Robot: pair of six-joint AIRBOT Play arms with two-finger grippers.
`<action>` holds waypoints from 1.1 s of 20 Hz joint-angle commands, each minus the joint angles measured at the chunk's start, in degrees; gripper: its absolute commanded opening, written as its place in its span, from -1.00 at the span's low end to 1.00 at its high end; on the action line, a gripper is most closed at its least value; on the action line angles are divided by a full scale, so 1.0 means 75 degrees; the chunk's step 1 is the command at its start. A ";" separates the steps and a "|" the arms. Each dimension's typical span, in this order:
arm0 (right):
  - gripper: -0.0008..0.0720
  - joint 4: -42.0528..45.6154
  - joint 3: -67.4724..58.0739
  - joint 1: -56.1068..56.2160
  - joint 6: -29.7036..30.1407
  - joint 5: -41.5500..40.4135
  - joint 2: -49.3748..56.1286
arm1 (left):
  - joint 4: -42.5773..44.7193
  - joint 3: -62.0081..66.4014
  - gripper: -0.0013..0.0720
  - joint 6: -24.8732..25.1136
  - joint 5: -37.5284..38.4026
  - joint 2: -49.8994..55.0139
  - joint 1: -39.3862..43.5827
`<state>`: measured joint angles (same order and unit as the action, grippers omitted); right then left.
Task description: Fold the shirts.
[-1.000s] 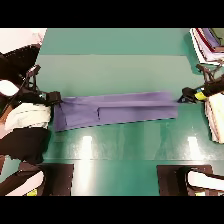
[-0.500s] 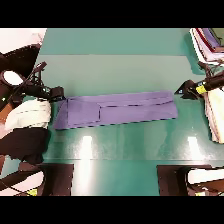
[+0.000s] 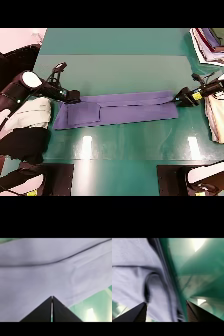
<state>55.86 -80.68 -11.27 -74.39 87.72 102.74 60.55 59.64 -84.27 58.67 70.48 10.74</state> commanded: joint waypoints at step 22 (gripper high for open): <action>-0.95 -0.2704 -0.1483 0.3279 0.0431 -0.1256 -0.3372 | -0.0927 0.2614 -0.90 -0.0565 -0.1801 0.3975 0.2879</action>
<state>36.32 -88.92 8.78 -70.59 80.29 78.15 54.13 78.17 -88.58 45.95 99.13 31.62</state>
